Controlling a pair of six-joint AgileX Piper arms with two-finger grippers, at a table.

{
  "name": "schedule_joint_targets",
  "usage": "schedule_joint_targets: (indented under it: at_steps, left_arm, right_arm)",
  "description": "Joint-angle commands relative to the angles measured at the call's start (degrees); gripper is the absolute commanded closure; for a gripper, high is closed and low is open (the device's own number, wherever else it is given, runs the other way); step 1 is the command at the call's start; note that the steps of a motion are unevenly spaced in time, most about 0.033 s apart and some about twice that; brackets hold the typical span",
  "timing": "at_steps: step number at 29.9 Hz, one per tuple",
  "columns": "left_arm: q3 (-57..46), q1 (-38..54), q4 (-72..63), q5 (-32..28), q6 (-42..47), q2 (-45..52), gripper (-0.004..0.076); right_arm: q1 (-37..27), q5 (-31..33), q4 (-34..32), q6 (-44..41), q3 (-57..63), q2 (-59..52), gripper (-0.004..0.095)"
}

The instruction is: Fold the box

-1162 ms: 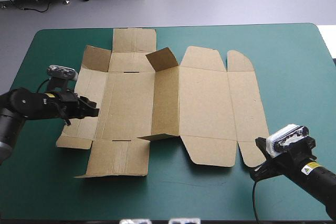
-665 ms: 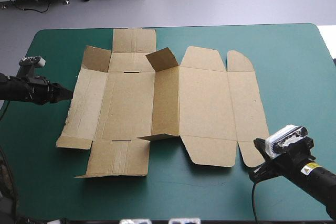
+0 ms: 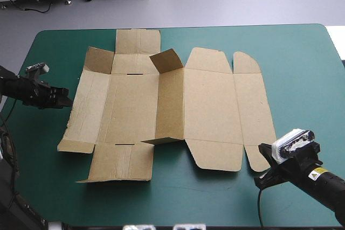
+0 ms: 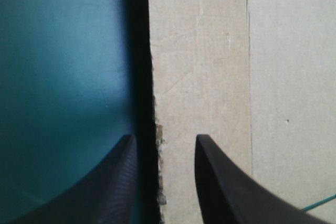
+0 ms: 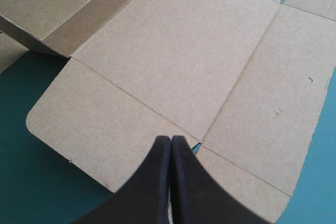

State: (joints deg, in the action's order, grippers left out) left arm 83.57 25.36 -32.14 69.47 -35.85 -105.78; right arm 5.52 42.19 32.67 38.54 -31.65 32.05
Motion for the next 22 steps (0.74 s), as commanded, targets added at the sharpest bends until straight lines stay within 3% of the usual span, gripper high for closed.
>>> schedule_joint_targets:
  at_steps: [1, 16, 22]
  left_arm:
    - [1.20, 0.17, -2.11, 4.38, 1.11, 2.17, 0.0455]
    - [-5.58, 0.32, -10.33, 4.58, -4.11, -2.19, 0.0458]
    - [-7.78, 0.32, -10.62, 4.63, -2.62, -2.19, 0.0505]
  right_arm:
    - [0.15, -2.74, 1.96, 0.81, -2.31, 0.50, 0.0927]
    - [0.15, -2.74, 2.50, 0.46, -2.31, 0.50, 0.0927]
    - [0.15, -2.74, 2.50, 0.46, -2.31, 0.50, 0.0927]
